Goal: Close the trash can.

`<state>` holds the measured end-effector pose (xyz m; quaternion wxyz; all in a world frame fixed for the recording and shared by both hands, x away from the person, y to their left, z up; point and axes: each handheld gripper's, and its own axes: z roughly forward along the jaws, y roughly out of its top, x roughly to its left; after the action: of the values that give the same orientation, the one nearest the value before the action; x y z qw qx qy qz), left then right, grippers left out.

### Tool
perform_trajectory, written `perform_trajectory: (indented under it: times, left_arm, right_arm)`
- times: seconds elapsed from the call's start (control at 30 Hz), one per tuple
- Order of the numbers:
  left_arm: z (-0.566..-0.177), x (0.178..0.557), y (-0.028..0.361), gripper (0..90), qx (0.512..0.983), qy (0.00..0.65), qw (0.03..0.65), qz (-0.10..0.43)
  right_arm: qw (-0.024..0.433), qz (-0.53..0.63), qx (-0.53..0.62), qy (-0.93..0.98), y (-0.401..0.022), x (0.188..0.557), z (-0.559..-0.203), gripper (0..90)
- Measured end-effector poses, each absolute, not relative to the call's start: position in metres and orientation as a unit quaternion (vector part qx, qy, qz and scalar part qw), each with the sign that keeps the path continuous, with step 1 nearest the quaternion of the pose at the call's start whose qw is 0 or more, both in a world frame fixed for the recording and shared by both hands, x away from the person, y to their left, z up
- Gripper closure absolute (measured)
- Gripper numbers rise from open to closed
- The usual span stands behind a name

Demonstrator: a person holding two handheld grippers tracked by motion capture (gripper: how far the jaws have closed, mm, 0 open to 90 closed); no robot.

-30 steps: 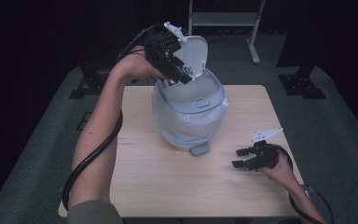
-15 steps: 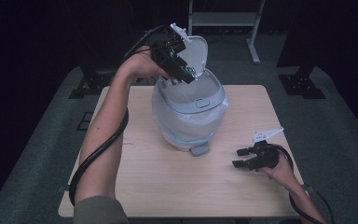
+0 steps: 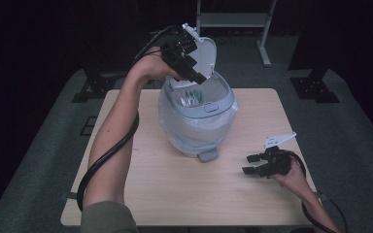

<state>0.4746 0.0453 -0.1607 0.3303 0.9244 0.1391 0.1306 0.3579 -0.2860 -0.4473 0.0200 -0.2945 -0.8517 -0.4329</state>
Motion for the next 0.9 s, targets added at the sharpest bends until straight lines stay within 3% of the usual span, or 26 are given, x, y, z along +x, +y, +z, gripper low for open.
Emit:
perform_trajectory:
  times: [0.33, 0.9]
  left_arm:
    - [-0.155, 0.468, 0.06, 35.7, 0.922, 0.144, 0.342, 0.112]
    - [-0.154, 0.46, 0.105, 64.3, 0.908, 0.183, 0.361, 0.106]
  right_arm:
    - [0.019, -0.432, -0.294, -0.852, -0.285, 0.357, -0.447, 34.7]
    - [0.019, -0.432, -0.297, -0.851, -0.284, 0.359, -0.448, 34.6]
